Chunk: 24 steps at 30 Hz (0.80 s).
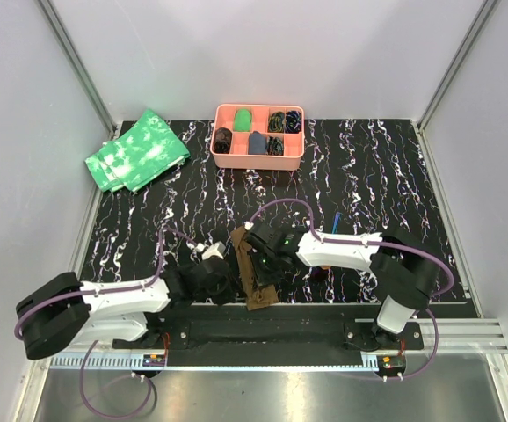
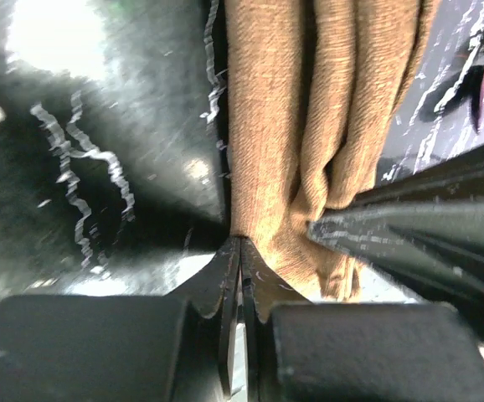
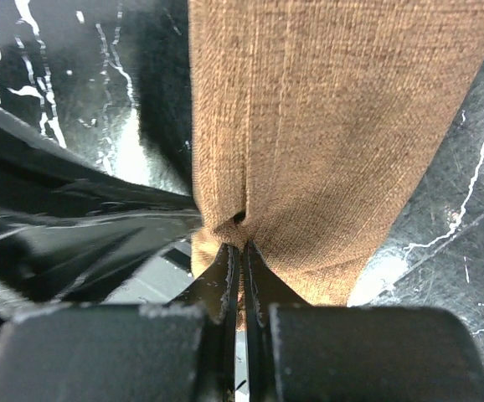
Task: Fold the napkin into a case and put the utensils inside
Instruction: Smooth out the smaller rectangle-folded napkin at the center of the board.
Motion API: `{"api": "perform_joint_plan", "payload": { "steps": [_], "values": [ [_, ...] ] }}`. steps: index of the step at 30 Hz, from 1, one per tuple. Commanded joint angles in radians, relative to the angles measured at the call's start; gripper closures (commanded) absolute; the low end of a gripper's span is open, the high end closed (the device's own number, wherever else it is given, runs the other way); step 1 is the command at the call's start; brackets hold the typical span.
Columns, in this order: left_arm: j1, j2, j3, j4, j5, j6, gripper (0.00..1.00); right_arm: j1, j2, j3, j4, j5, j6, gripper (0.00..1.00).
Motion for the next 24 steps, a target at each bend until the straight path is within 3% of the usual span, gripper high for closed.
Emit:
{"api": "perform_joint_plan", "payload": {
  "steps": [1, 15, 21, 24],
  "values": [
    [-0.005, 0.093, 0.02, 0.095, -0.002, 0.012, 0.94, -0.008, -0.048, 0.021, 0.004, -0.014, 0.014, 1.0],
    [-0.008, 0.077, 0.011, 0.085, -0.006, 0.004, 0.96, -0.011, -0.017, -0.023, 0.093, -0.074, 0.051, 1.0],
    [-0.014, 0.044, 0.02, 0.078, -0.003, 0.006, 0.96, -0.014, 0.0, -0.011, 0.078, -0.094, 0.049, 0.98],
    [-0.017, 0.038, 0.024, 0.075, 0.001, 0.012, 0.96, -0.016, 0.043, -0.049, 0.157, -0.094, 0.061, 0.94]
  ]
}}
